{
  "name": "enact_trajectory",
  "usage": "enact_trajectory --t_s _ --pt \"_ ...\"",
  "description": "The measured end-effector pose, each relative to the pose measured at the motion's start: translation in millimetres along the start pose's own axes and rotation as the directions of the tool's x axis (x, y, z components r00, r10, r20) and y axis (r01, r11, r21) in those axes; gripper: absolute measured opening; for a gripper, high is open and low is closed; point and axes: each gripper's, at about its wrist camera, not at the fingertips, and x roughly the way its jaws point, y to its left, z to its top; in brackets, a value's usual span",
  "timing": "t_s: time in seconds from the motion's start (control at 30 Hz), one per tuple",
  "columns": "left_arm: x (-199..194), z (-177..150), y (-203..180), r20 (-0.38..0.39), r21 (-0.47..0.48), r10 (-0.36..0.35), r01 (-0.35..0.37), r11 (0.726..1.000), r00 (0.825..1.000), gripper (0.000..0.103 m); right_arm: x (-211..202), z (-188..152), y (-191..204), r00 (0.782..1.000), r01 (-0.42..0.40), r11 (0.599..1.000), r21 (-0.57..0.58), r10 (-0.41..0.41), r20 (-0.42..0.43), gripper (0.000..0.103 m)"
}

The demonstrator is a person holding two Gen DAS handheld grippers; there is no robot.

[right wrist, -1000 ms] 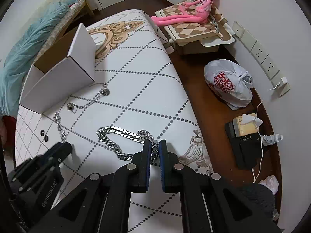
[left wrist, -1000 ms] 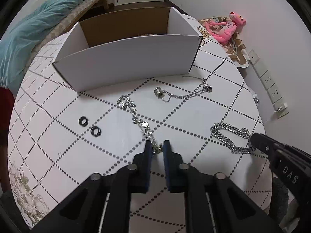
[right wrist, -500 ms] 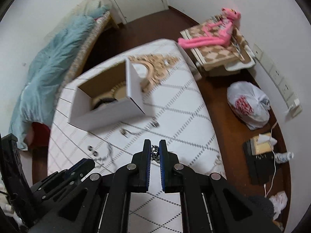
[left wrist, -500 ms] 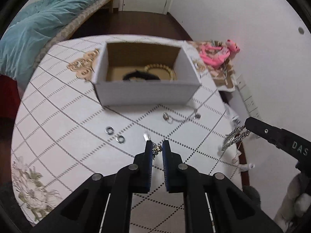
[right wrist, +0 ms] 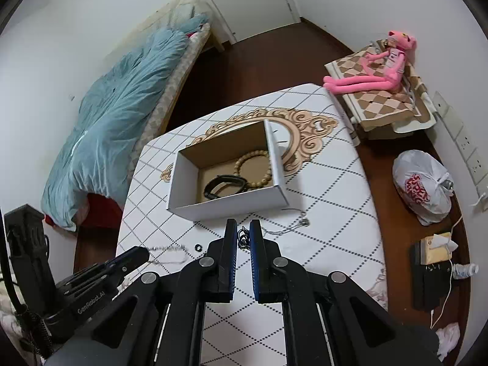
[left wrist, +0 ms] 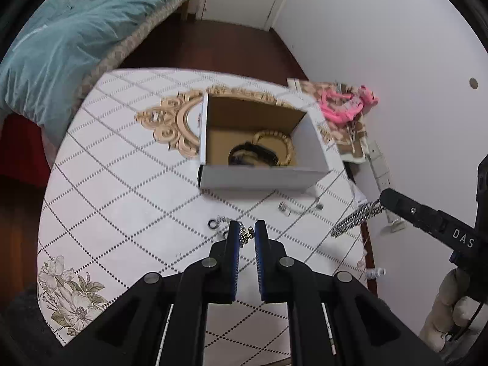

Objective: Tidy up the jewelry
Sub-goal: 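Carry the silver chain bracelet into the white box and open the right tool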

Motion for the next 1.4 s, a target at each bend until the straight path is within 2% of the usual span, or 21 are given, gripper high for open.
enact_trajectory --t_s 0.13,0.23,0.27,0.3,0.33,0.43,0.53,0.67,0.77,0.87,0.93,0.97,1.0,1.03,1.1,1.13,1.27,1.4 --pt "21.3 -14.8 15.6 -0.078 -0.040 0.024 -0.028 0.999 0.997 0.010 19.2 -11.7 -4.6 0.999 0.020 1.000 -0.001 -0.020 -0.048 0.008" --pt "33.3 -32.3 28.2 -0.104 -0.053 0.062 -0.067 0.996 0.993 0.023 30.9 -22.6 -14.1 0.996 0.038 0.999 0.013 -0.037 -0.080 0.008" --pt "36.5 -38.3 32.7 -0.112 -0.060 0.074 -0.082 0.995 0.991 0.040 33.0 -25.7 -17.7 0.995 0.042 0.999 0.019 -0.040 -0.086 0.008" --pt "39.3 -44.5 37.2 -0.119 -0.065 0.093 -0.101 0.993 0.989 0.066 35.7 -29.5 -21.3 0.994 0.046 0.999 0.027 -0.044 -0.095 0.008" --pt "41.9 -50.8 42.5 -0.130 -0.066 0.119 -0.128 0.990 0.984 0.074 37.6 -32.8 -24.6 0.994 0.050 0.998 0.034 -0.046 -0.102 0.008" --pt "45.9 -66.2 48.3 -0.131 -0.072 0.134 -0.144 0.987 0.982 0.075 43.0 -40.6 -29.5 0.992 0.069 0.997 0.035 -0.064 -0.111 0.008" --pt "51.4 -74.4 41.5 -0.115 -0.017 0.215 -0.218 0.976 0.970 0.075 48.2 -46.2 -32.0 0.990 0.076 0.996 0.040 -0.070 -0.120 0.008" --pt "57.7 -70.6 36.5 -0.093 -0.017 0.213 -0.215 0.976 0.973 0.075 52.0 -48.3 -33.4 0.989 0.089 0.995 0.038 -0.084 -0.121 0.008" --pt "63.7 -58.9 33.1 -0.076 -0.037 0.175 -0.178 0.983 0.982 0.075 54.4 -48.2 -34.2 0.988 0.104 0.994 0.033 -0.099 -0.118 0.008" --pt "74.8 -47.1 23.6 -0.064 -0.007 0.149 -0.150 0.989 0.987 0.073 58.4 -48.2 -36.8 0.987 0.107 0.993 0.047 -0.101 -0.123 0.008" --pt "85.1 -43.1 18.3 -0.074 0.024 0.144 -0.142 0.990 0.987 0.061 61.1 -48.7 -38.4 0.986 0.110 0.993 0.053 -0.103 -0.128 0.008" --pt "89.7 -41.7 16.3 -0.085 0.036 0.139 -0.137 0.990 0.987 0.047 62.0 -48.8 -38.8 0.986 0.110 0.992 0.055 -0.102 -0.131 0.008" --pt "95.0 -41.5 15.0 -0.099 0.047 0.139 -0.134 0.990 0.985 0.039 63.0 -49.0 -38.9 0.986 0.110 0.992 0.056 -0.102 -0.133 0.008" --pt "94.7 -40.9 10.8 -0.071 0.077 0.156 -0.151 0.986 0.985 0.037 64.2 -49.5 -39.4 0.985 0.113 0.992 0.055 -0.105 -0.135 0.008" --pt "96.7 -39.2 6.4 -0.068 0.108 0.167 -0.159 0.981 0.984 0.013 65.3 -49.8 -40.9 0.985 0.114 0.992 0.059 -0.105 -0.139 0.008" --pt "96.9 -39.1 6.7 -0.077 0.103 0.152 -0.144 0.984 0.985 0.007 65.3 -50.0 -41.4 0.984 0.117 0.991 0.059 -0.108 -0.140 0.008" --pt "88.8 -39.5 14.4 -0.071 0.064 0.124 -0.120 0.991 0.990 0.006 60.9 -48.0 -42.6 0.986 0.114 0.991 0.067 -0.105 -0.130 0.008" --pt "62.9 -39.6 21.4 -0.041 0.010 0.088 -0.088 0.996 0.995 0.006 50.5 -42.2 -40.6 0.990 0.098 0.993 0.073 -0.090 -0.107 0.008"
